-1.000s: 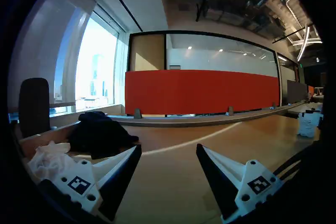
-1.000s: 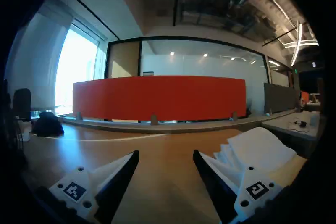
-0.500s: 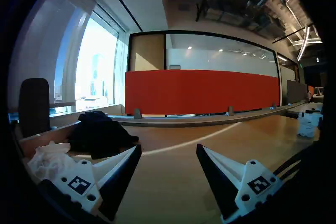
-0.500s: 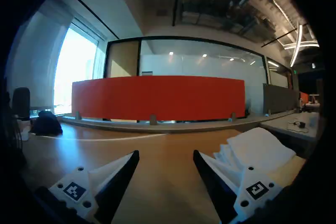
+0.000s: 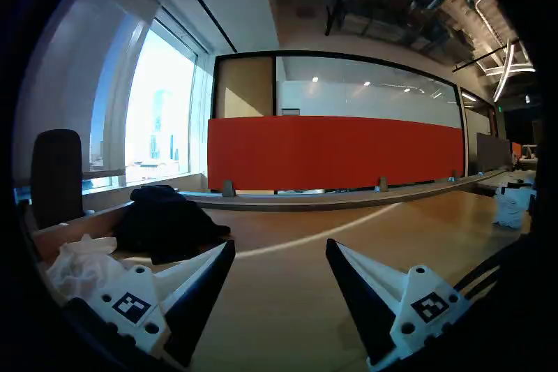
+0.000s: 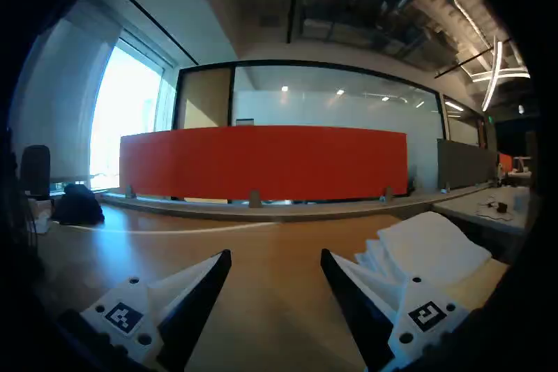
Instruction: Fold towel
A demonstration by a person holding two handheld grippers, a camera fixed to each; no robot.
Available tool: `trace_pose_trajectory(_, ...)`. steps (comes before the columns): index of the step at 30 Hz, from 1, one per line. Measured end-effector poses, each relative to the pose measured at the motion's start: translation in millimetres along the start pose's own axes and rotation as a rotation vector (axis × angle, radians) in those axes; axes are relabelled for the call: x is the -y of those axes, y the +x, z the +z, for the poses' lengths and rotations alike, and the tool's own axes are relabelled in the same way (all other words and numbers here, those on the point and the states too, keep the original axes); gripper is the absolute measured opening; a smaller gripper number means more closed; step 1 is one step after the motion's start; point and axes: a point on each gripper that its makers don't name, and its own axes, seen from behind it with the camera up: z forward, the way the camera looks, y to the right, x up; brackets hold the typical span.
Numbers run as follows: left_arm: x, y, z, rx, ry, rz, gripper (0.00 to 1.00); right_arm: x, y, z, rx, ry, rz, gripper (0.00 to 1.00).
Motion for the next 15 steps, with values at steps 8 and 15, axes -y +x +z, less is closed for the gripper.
trace_pose_trajectory(8,-0.1,0.5,0.5,0.0,0.0,0.0,0.97,1.0,0.3,-0.6,0.001,0.0,0.0,0.99)
trace_pose_trajectory(15,-0.1,1.1,0.4,0.001,0.0,0.0,0.97,1.0,0.1,-0.8,0.001,0.0,0.0,0.99)
